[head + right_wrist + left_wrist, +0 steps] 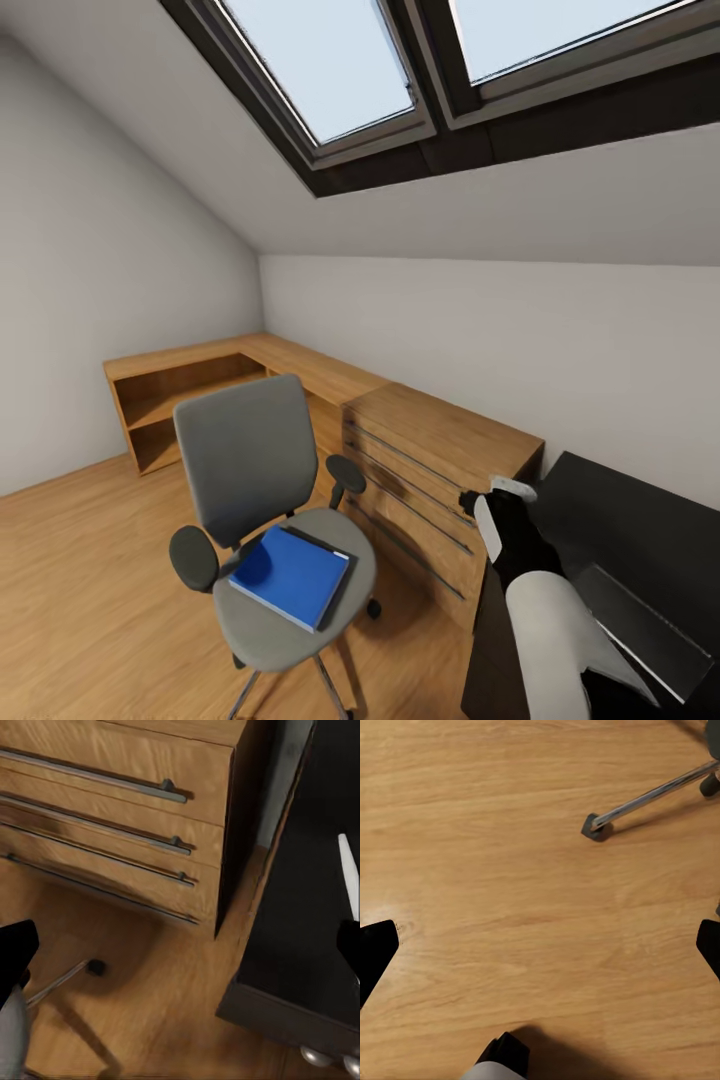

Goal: In the bedroom, organize the workspace by keeping the computer under the desk, ensuring the monitor is on the desk, placing the keyboard on the desk next to the monitor, placing the mouse on the desk next to the keyboard, moving the folder from the swivel chair onto the desk next to the mouse, stacking the notebook on top of the folder with the pen on top of the notebook, and positioning the swivel chair next to the desk.

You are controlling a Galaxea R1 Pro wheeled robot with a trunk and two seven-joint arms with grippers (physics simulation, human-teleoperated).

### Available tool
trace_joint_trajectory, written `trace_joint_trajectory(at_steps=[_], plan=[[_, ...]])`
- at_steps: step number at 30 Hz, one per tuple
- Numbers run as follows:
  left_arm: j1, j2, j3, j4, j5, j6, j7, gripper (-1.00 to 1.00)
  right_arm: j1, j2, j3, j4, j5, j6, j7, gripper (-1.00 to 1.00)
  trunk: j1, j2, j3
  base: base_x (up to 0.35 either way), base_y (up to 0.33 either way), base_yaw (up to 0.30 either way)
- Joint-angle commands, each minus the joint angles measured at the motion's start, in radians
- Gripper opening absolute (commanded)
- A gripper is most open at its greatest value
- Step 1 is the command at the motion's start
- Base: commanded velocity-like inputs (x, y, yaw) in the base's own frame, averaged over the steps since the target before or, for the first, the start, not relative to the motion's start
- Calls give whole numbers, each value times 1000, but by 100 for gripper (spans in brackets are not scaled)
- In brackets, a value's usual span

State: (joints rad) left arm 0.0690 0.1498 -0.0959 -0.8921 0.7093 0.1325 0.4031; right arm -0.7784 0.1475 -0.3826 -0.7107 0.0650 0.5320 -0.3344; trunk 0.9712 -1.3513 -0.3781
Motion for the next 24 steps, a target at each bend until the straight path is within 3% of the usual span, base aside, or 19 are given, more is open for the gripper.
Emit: trace_joint_trajectory(at_steps=[1, 8, 16, 24], plan=[[0, 1, -4, -2, 5, 3, 8, 100, 1, 2, 6, -2, 7, 7, 2, 100, 0, -1, -1, 0, 0, 237], [0, 1, -5, 16, 4, 2, 7, 100, 36, 7, 123, -1, 5, 6, 3, 100, 0, -1, 0, 0, 0, 264], [0, 1, -5, 38, 3, 2, 7, 100, 45, 12, 155, -1, 4, 5, 3, 100, 0, -1, 0, 0, 0, 241], [0, -8, -4, 45, 3, -28, 6, 100, 48, 16, 166, -1, 5, 0, 3, 100, 0, -1, 0, 0, 0, 46]])
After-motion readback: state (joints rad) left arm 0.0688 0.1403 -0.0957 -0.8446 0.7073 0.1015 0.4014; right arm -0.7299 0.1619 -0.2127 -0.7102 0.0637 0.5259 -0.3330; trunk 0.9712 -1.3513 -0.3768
